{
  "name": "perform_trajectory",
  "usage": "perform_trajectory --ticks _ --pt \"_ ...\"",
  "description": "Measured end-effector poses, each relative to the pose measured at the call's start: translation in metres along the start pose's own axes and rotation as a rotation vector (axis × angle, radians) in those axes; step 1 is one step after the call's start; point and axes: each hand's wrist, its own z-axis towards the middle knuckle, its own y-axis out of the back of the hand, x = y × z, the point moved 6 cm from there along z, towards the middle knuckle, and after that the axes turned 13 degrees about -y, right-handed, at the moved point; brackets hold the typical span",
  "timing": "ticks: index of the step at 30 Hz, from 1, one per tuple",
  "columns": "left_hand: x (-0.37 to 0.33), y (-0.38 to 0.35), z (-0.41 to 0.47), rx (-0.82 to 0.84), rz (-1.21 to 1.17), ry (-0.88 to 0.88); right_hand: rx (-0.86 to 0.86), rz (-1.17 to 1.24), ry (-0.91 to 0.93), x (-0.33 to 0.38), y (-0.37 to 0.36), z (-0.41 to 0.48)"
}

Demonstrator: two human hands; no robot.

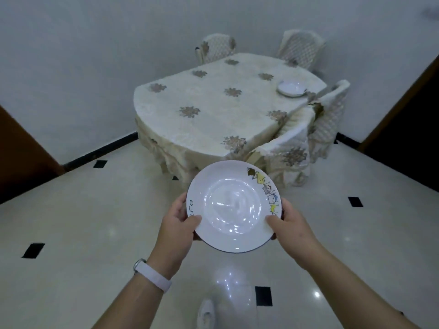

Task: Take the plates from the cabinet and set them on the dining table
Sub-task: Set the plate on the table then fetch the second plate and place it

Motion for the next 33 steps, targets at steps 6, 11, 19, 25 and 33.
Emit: perform_trajectory --ticks 6,11,19,25,33 --pt "-0.015 -0.053 0.101 0.203 -0.009 -0.018 -0.173 0.085 -0.032 0.037 0.034 0.046" --pt "-0.017 -0.112 0.14 0.354 -0.048 -0.009 -0.285 0.158 -0.058 0.043 0.077 0.06" --pt "0.007 -0.225 0.175 0.514 -0.016 0.051 -0.43 0.252 -0.11 0.015 0.164 0.093" --pt "0.03 -0.316 0.216 0.486 0.036 0.059 -0.411 0.317 -0.102 0.005 0.241 0.161" --pt "0.03 -0.446 0.272 0.382 0.085 0.041 -0.341 0.234 -0.087 0.026 0.369 0.252"
